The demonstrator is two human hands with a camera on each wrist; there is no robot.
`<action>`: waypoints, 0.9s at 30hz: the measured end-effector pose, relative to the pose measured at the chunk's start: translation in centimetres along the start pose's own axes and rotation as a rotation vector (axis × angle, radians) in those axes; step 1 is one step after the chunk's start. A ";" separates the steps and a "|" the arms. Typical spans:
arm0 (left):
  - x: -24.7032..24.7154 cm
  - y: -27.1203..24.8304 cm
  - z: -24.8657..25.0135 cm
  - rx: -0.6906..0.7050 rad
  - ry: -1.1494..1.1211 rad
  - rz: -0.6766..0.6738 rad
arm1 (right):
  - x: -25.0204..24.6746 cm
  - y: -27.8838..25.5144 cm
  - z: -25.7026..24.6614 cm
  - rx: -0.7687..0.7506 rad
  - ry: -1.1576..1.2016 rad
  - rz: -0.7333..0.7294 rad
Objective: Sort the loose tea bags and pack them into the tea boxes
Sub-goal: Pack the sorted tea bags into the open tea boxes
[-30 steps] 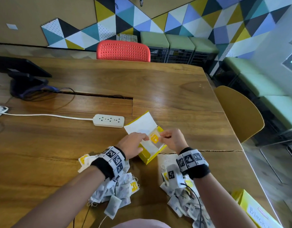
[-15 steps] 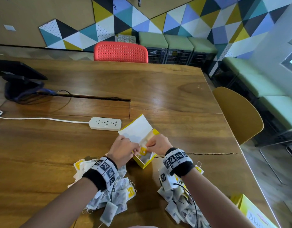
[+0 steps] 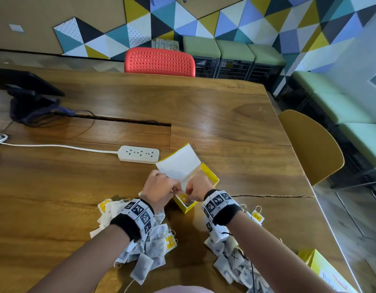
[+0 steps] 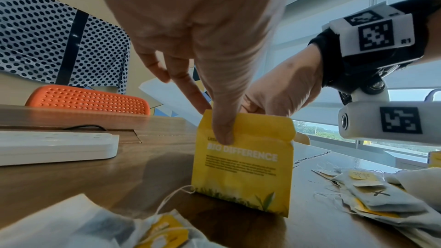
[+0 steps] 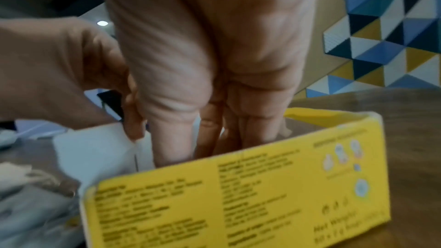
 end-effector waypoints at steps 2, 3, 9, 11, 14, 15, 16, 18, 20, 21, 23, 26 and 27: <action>-0.1 -0.1 0.0 -0.010 -0.004 -0.003 | 0.1 0.1 -0.2 0.010 -0.039 -0.033; 0.0 -0.1 0.1 -0.012 0.000 -0.003 | 0.2 0.2 -0.4 0.020 -0.053 -0.036; 0.2 -0.1 0.0 -0.052 0.037 -0.026 | 0.4 0.4 -1.5 -0.005 -0.092 -0.056; 0.1 -0.1 0.0 -0.056 0.034 -0.017 | 0.3 0.5 -1.1 -0.006 -0.046 -0.053; -0.2 -0.2 0.1 -0.048 0.017 0.005 | 0.0 0.4 -0.5 -0.011 0.054 -0.048; -0.2 -0.3 0.1 -0.044 0.014 0.009 | -0.2 0.4 -0.2 -0.007 0.106 -0.039; -0.3 -0.3 0.1 -0.043 0.010 0.009 | -0.3 0.4 0.0 0.001 0.155 -0.021; -0.4 -0.4 0.1 -0.043 0.008 0.010 | -0.4 0.6 0.3 0.004 0.199 0.025; -0.4 -0.4 0.2 -0.048 -0.002 0.019 | -0.2 0.5 0.3 -0.002 0.194 0.035; -0.3 -0.4 0.1 -0.051 -0.013 0.022 | 0.0 0.5 0.1 -0.008 0.180 0.031; -0.2 -0.3 0.1 -0.057 -0.024 0.027 | 0.3 0.4 -0.3 -0.018 0.114 0.011; -0.1 -0.4 0.1 -0.066 -0.019 0.035 | 0.5 0.3 -0.8 -0.041 0.032 -0.019; 0.0 -0.3 0.0 -0.068 -0.018 0.035 | 0.4 0.3 -1.0 -0.047 0.017 -0.016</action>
Point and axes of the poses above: each hand's wrist, its own y-axis towards the middle knuckle, its own x-axis out of the palm, z = x × y, the point moved 2 cm from there along y, towards the middle knuckle, and after that the axes turned 5 degrees about -z, right-handed, at the moved point
